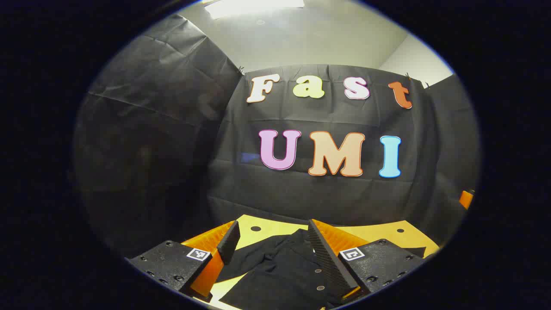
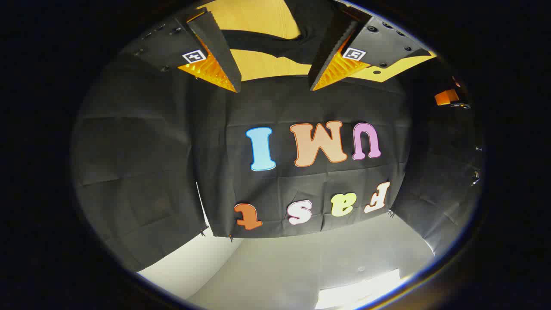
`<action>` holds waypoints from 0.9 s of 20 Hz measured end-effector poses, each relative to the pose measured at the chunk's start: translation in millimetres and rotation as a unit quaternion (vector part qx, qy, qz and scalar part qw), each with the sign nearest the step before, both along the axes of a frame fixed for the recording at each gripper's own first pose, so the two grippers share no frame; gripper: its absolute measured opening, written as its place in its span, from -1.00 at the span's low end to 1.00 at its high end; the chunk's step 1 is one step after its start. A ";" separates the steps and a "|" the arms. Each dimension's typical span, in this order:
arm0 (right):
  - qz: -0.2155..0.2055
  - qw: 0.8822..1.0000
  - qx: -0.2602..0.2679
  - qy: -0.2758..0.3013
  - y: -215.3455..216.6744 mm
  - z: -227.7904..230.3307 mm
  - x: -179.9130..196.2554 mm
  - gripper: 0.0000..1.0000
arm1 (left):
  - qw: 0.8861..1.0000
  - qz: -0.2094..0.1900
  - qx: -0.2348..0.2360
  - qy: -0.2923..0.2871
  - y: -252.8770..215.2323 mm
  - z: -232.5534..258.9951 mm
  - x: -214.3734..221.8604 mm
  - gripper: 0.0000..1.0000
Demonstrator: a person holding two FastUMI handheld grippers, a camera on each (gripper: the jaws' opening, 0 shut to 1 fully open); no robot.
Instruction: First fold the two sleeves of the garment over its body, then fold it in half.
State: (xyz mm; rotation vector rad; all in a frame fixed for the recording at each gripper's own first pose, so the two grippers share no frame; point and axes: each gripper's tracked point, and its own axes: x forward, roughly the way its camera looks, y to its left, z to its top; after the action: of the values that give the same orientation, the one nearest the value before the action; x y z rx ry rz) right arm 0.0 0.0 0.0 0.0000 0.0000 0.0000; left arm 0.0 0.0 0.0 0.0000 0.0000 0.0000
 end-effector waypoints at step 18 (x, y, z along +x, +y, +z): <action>-0.025 1.000 0.009 0.013 -14.1 -6.6 8.8 0.96 | 1.000 0.004 0.028 0.002 2.1 -4.3 16.2 0.84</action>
State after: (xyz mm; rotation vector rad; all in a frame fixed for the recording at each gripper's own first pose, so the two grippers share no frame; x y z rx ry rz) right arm 8.8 -14.1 -6.6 0.0174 0.0260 -0.0506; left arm 16.2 2.1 -4.3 0.0550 0.0038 0.0085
